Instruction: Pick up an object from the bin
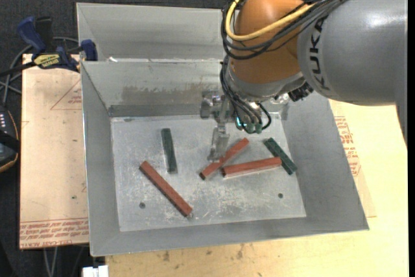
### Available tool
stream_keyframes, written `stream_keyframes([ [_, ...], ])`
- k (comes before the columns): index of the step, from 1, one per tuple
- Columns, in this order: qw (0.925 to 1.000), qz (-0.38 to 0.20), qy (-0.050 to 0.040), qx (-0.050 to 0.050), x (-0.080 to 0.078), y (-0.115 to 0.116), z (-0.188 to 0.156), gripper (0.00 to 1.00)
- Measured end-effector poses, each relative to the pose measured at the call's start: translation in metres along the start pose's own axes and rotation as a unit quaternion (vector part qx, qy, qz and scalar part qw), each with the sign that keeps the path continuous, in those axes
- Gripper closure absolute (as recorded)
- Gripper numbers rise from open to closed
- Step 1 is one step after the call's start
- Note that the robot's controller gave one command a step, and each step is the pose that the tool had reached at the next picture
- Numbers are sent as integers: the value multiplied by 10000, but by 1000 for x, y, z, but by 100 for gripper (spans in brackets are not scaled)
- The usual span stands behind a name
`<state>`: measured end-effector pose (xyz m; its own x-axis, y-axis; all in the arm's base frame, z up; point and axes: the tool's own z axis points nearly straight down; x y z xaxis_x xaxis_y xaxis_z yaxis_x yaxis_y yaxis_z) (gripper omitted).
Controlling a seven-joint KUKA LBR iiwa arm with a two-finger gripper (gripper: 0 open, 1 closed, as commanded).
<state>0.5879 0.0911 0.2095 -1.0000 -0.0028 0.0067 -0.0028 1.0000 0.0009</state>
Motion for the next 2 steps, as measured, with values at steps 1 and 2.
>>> stream_keyframes([
  [1,9948,-1017,-9,13,51,-83,64,0],
  [2,9856,-1692,-30,2,17,-93,139,0],
])
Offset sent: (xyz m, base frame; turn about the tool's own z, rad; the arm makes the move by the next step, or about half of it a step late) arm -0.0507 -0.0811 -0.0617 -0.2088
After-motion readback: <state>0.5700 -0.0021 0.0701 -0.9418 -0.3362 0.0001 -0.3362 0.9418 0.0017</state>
